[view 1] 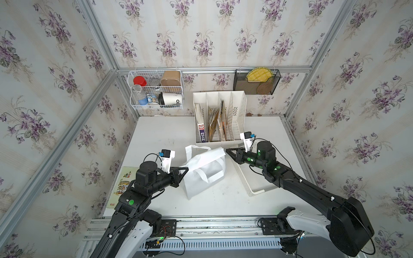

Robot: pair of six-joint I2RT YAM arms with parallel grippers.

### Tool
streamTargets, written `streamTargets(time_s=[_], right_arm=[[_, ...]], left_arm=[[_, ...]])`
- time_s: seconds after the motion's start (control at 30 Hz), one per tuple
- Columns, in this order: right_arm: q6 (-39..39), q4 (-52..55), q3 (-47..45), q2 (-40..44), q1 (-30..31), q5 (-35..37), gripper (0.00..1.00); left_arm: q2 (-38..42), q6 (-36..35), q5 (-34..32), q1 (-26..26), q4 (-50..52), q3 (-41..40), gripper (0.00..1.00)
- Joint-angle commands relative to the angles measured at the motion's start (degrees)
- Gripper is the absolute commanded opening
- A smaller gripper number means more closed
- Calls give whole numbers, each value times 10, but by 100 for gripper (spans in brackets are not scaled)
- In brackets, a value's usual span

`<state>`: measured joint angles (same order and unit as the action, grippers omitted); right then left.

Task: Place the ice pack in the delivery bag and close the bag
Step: Close the delivery bag at the center of the board, then seal the adhesive seal in the delivery bag.

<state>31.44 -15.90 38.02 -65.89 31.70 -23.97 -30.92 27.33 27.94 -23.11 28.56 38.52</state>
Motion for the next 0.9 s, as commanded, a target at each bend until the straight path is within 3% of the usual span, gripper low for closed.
streamTargets(time_s=[0.0,0.2,0.37,0.73,0.87], right_arm=[[-17,9,-5,18,-1,4,33],[-3,-3,-23,68,-1,-36,54],[-1,-16,-1,44,-1,-84,77],[-19,-22,42,-41,-1,-123,78],[-24,-39,39,-64,-1,-151,68]], left_arm=[[-2,-10,-9,0,40,1,0],[-3,-12,-5,0,40,2,0],[-5,-12,-1,0,39,2,0],[-11,-12,7,0,38,1,0],[-14,-13,8,0,38,2,0]])
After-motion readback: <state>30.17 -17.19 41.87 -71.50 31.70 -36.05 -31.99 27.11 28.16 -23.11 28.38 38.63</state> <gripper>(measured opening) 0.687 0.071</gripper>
